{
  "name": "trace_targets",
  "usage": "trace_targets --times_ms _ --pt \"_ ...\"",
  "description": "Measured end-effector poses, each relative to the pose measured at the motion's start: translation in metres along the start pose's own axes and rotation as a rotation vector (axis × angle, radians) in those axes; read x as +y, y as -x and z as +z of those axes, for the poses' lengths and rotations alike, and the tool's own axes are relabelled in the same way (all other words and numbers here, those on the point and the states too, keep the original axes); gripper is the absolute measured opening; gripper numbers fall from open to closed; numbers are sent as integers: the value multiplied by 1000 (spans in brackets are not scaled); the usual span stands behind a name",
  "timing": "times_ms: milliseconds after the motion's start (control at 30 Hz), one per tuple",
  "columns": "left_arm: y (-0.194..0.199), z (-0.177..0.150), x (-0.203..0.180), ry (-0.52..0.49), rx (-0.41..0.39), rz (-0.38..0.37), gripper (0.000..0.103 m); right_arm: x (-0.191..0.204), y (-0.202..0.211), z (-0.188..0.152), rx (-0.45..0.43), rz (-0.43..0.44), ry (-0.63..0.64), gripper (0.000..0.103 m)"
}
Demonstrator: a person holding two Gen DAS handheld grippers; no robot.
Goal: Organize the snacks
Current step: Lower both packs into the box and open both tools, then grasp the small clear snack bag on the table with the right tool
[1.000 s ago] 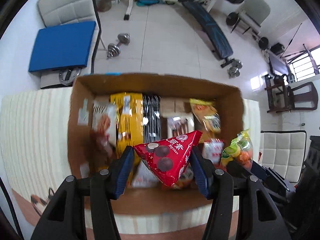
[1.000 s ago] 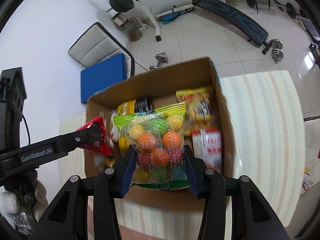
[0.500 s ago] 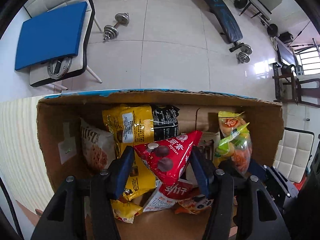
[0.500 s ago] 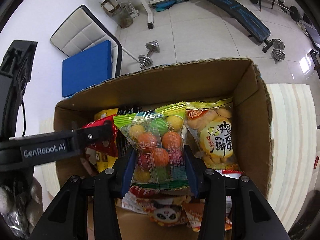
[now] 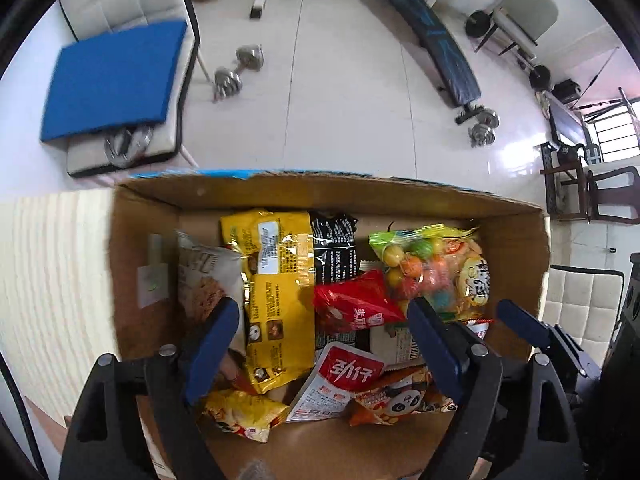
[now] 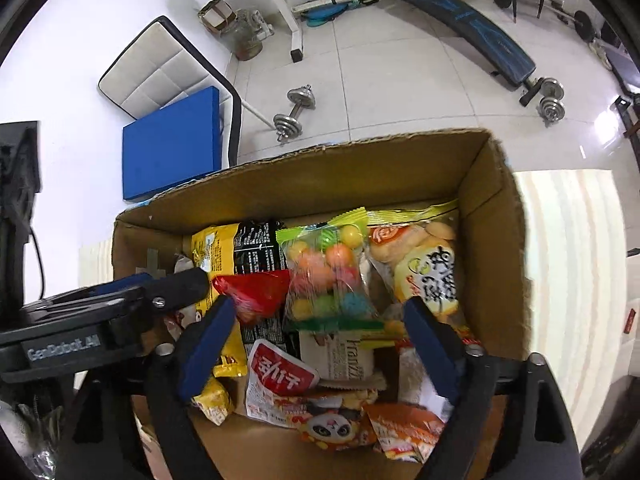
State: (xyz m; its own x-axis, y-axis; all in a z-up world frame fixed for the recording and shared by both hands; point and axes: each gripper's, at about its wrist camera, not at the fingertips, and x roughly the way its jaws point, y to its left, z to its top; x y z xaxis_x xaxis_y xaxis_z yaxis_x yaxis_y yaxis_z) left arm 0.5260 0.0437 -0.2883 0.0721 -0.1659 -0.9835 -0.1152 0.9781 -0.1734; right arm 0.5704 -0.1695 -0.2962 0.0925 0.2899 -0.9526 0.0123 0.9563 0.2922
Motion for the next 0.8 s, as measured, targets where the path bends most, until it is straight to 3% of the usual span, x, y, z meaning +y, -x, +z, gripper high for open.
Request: trace_targets --times_ms 200,400,600,767,800 --pt "52 -47 4 -79 -172 106 86 24 40 -36 -61 -11 95 92" --pt "83 -126 40 -66 -230 144 86 45 59 -111 -61 106 99 92" --pt "77 -216 107 94 -209 139 86 71 35 -188 -35 223 129 92" --pt "24 -257 163 238 -90 25 86 97 -16 -219 35 244 187 88" --pt "12 -261 171 260 -65 6 86 101 -26 -221 39 245 199 80"
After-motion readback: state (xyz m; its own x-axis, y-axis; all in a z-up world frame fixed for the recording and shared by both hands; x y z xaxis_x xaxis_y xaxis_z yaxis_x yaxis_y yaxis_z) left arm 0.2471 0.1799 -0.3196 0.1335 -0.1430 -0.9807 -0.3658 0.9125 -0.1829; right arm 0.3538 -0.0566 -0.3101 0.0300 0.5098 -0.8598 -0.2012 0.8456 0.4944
